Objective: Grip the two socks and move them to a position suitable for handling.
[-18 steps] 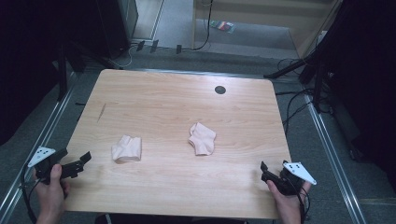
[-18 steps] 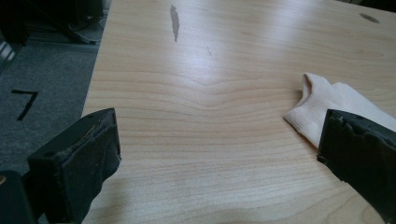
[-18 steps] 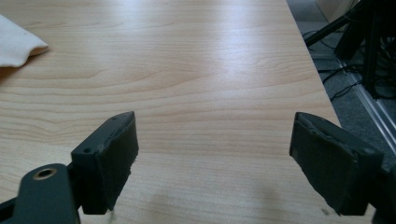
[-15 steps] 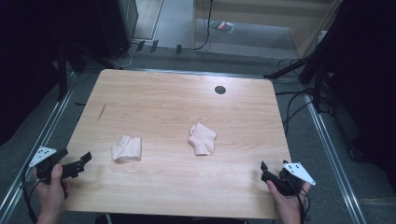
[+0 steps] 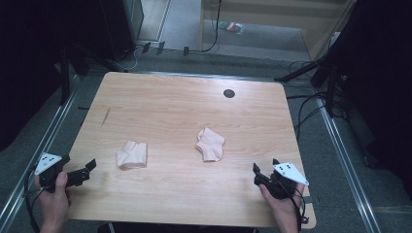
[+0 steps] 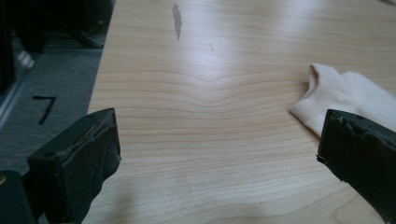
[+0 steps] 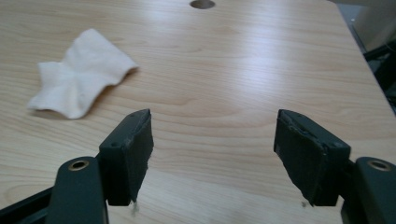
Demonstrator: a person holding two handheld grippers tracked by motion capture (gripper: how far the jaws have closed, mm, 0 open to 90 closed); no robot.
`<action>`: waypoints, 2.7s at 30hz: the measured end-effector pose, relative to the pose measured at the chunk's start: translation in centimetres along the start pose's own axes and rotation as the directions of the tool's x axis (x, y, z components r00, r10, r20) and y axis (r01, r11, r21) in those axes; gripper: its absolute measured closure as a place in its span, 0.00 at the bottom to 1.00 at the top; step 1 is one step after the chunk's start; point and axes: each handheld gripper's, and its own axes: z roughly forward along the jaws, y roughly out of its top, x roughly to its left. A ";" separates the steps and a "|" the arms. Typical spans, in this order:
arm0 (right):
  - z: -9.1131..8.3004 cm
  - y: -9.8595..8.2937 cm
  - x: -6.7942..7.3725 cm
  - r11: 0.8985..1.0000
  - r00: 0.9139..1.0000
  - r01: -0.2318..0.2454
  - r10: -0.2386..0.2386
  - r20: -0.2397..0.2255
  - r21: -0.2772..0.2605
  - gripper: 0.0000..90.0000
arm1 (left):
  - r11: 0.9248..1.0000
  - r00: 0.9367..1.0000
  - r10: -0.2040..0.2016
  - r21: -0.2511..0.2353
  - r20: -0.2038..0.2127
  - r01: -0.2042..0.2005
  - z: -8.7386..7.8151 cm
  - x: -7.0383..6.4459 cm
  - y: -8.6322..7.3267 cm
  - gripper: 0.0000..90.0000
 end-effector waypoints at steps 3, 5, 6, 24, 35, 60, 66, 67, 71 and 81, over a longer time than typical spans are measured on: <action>0.1 0.3 0.9 1.000 0.999 0.024 -0.023 -0.026 0.006 0.36 | 1.000 1.000 0.012 0.014 -0.010 -0.012 0.1 -0.4 0.1 0.00; 0.2 0.7 1.8 0.999 0.995 0.053 -0.053 -0.079 0.002 0.42 | 1.000 1.000 -0.001 0.015 0.005 0.001 0.1 -0.7 0.1 0.00; 0.3 0.9 2.3 0.998 0.993 0.058 -0.057 -0.105 0.003 0.44 | 1.000 1.000 0.009 0.015 0.003 -0.010 0.0 -1.3 0.3 0.00; 2.5 2.3 7.6 0.993 0.979 0.106 -0.096 -0.177 0.047 0.49 | 1.000 0.994 -0.012 0.013 0.106 0.011 -0.1 -4.5 1.0 0.00; 2.5 2.5 7.9 0.993 0.979 0.104 -0.093 -0.183 0.051 0.49 | 0.997 0.981 0.037 0.054 0.189 -0.048 1.2 -8.4 1.4 0.00; 2.7 2.3 7.5 0.994 0.981 0.079 -0.063 -0.182 0.078 0.47 | 0.967 0.996 0.032 0.251 0.085 -0.052 6.1 -13.4 2.0 0.59; 2.7 2.0 6.8 0.994 0.985 0.030 -0.013 -0.171 0.102 0.46 | 0.975 0.988 0.032 0.215 0.152 -0.065 5.0 -12.8 2.0 0.93; 2.7 2.0 6.8 0.994 0.985 0.035 -0.017 -0.170 0.105 0.46 | 0.975 0.987 0.041 0.208 0.157 -0.073 4.7 -13.0 2.1 0.94; 2.6 2.0 7.2 0.993 0.982 0.050 -0.030 -0.185 0.103 0.46 | 0.980 0.977 0.071 0.166 0.202 -0.105 3.0 -15.1 2.5 0.94; 2.4 1.9 8.9 0.991 0.968 0.099 -0.076 -0.240 0.085 0.44 | 0.978 0.935 0.155 0.086 0.320 -0.191 0.8 -20.5 2.4 0.94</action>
